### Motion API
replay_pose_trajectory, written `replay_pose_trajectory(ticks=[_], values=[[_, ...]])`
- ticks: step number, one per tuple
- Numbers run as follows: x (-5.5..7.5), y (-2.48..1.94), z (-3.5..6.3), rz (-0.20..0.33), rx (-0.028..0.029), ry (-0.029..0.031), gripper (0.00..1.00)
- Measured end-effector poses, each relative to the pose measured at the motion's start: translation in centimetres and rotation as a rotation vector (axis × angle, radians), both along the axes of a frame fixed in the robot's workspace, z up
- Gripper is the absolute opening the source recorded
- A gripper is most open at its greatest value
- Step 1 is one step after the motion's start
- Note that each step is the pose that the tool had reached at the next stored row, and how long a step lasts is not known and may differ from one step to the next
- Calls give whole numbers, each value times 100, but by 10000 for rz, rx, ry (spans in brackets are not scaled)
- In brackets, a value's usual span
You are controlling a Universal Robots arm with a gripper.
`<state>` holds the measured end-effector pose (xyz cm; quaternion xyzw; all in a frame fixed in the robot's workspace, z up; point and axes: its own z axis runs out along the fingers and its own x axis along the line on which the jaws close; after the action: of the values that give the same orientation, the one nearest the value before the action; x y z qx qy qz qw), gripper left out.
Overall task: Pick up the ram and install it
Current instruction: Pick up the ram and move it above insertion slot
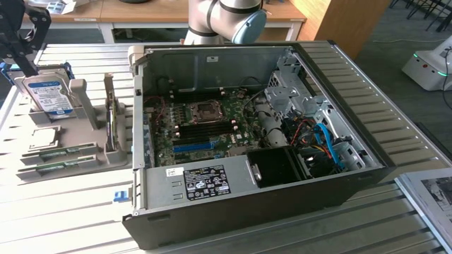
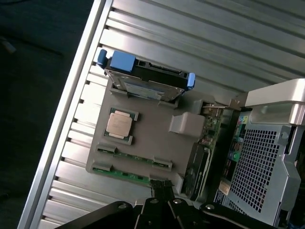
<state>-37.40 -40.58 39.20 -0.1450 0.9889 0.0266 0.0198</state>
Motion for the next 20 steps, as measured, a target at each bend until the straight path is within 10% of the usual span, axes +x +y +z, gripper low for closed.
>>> replay_pose_trajectory(ticks=[20], values=[[0, 0, 0, 1457, -1, 1, 10]])
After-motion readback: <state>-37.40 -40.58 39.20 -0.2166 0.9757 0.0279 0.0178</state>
